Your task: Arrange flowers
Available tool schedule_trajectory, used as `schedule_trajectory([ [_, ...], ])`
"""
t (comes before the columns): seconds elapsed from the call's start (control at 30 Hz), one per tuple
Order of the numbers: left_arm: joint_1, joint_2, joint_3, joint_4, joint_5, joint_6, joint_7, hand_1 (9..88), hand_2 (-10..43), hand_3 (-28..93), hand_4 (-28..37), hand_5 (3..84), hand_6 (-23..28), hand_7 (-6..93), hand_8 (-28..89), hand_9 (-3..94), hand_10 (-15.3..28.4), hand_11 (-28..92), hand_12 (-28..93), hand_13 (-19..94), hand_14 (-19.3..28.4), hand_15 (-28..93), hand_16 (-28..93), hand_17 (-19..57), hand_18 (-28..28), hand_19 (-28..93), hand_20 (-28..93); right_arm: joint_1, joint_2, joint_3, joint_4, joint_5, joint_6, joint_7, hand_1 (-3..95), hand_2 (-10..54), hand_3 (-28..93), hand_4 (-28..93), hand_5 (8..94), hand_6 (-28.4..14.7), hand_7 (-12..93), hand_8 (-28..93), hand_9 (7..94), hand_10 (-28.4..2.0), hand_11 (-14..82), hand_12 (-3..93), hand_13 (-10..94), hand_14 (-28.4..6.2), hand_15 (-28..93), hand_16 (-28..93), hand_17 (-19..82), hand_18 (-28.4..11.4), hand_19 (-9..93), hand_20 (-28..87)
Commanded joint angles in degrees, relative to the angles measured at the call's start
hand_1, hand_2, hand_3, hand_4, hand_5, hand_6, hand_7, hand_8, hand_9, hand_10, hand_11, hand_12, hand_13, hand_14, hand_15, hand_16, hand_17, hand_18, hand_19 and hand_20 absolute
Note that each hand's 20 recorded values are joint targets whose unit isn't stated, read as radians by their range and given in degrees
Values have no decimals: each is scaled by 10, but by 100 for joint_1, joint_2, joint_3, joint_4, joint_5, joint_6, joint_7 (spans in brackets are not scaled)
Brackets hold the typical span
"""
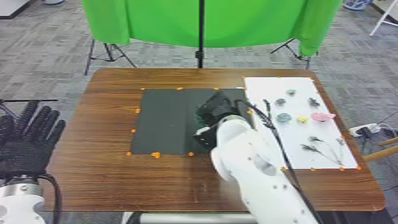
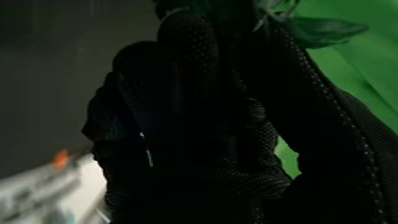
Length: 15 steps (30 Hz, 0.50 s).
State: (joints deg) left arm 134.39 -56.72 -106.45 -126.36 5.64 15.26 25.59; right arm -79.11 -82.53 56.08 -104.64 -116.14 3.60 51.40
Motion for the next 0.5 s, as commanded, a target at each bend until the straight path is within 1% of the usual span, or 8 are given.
schedule_trajectory([
  [0.03, -44, 158, 136, 14, -47, 160, 34, 213, 123, 786, -283, 395, 62, 95, -101, 351, 123, 114, 70, 280, 96, 77, -23, -34, 104, 252, 100, 328, -781, -489, 1017, -130, -358, 320, 549, -95, 753, -209, 740, -16, 479, 163, 848, -117, 230, 489, 734, -114, 622, 369, 399, -251, 932, 391],
  [0.07, -83, 177, 170, 26, -44, 168, 12, 213, 123, 786, -283, 395, 62, 95, -101, 351, 123, 114, 70, 281, 96, 77, -23, -34, 104, 252, 100, 321, -846, -531, 1094, -189, -367, 371, 549, -95, 753, -208, 739, -16, 481, 161, 847, -117, 232, 489, 733, -114, 624, 368, 399, -251, 932, 393],
  [0.17, -139, 237, 258, 37, -57, 144, 62, 213, 124, 787, -283, 395, 63, 95, -101, 352, 123, 114, 70, 282, 96, 77, -22, -35, 105, 253, 100, 295, -958, -689, 1178, -358, -294, 466, 542, -95, 753, -207, 732, -13, 492, 151, 845, -113, 248, 477, 754, -108, 628, 358, 423, -250, 932, 418],
  [0.2, -141, 241, 261, 35, -52, 168, 13, 213, 124, 786, -283, 395, 63, 95, -101, 353, 123, 115, 70, 282, 96, 78, -22, -35, 105, 254, 100, 233, -981, -732, 1174, -472, -285, 468, 539, -95, 752, -206, 733, -15, 489, 148, 848, -112, 247, 473, 759, -108, 628, 355, 429, -249, 932, 423],
  [0.3, -179, 268, 272, 63, -82, 158, 24, 213, 124, 787, -283, 395, 63, 95, -101, 353, 123, 116, 70, 283, 96, 78, -22, -35, 105, 254, 101, 159, -951, -825, 1087, -366, -171, 448, 523, -95, 747, -201, 727, -33, 419, 136, 851, -122, 223, 464, 760, -114, 639, 323, 435, -252, 932, 435],
  [0.37, -195, 265, 267, 77, -90, 131, 54, 214, 124, 788, -283, 395, 63, 95, -101, 353, 123, 117, 70, 283, 97, 80, -21, -35, 105, 255, 101, 133, -951, -794, 1027, -78, 11, 514, 432, -92, 785, -203, 701, -64, 260, 52, 787, -167, 321, 290, 729, -137, 656, 281, 428, -252, 932, 434],
  [0.43, -157, 262, 242, 70, -94, 120, 50, 215, 124, 787, -283, 395, 63, 96, -101, 352, 123, 117, 70, 283, 98, 84, -19, -36, 106, 257, 102, 101, -961, -764, 1019, 19, 144, 566, 365, -43, 815, -195, 667, -77, 188, -90, 759, -189, 320, 225, 712, -151, 645, 255, 417, -252, 932, 423],
  [0.5, -118, 264, 231, 62, -113, 100, 74, 215, 124, 788, -283, 395, 63, 96, -101, 352, 123, 117, 70, 283, 100, 86, -18, -37, 106, 260, 103, 85, -960, -737, 1003, 62, 205, 580, 349, -22, 818, -195, 643, -84, 165, -105, 749, -195, 303, 210, 705, -154, 630, 242, 412, -250, 932, 412],
])
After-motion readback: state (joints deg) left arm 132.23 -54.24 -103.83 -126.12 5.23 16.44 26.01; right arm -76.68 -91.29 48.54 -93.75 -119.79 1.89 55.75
